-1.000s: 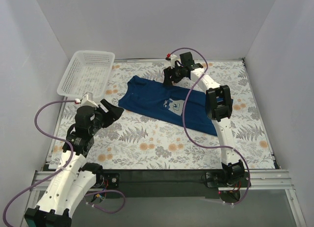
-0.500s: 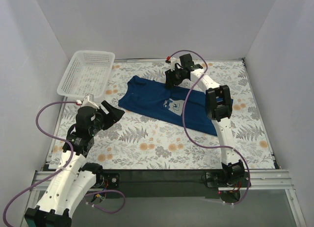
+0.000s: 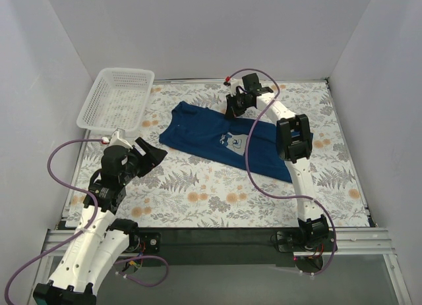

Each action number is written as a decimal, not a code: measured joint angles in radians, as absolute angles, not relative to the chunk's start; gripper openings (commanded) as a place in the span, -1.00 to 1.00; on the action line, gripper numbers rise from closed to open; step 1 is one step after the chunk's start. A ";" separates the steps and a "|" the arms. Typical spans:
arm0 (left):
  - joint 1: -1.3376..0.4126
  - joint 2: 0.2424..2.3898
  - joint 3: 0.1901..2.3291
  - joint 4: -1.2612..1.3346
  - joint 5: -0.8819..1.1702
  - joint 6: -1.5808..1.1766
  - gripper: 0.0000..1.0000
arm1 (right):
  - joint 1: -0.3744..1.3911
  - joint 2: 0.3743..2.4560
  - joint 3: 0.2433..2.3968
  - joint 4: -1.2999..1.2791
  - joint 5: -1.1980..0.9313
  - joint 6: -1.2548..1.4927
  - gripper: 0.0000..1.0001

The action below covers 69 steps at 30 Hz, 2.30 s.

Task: Fold and stack the t-shirts
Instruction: Fold the tshirt

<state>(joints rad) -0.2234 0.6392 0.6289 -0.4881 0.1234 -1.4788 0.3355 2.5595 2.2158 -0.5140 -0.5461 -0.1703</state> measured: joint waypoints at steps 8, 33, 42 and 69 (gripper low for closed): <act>-0.223 0.638 0.623 -0.488 0.130 -1.482 0.30 | 0.257 2.561 2.216 -0.479 -0.520 -0.070 -0.97; -0.733 1.256 0.551 0.106 0.231 -1.565 0.22 | -0.056 1.976 1.642 -0.401 -0.427 -0.340 0.41; -1.018 1.837 0.773 0.475 0.015 -1.895 0.05 | -0.196 1.403 1.170 -0.422 -0.577 -0.489 0.41; -1.079 2.242 1.379 0.205 -0.108 -2.037 -0.74 | -0.414 1.212 1.018 -0.526 -0.731 -0.496 0.41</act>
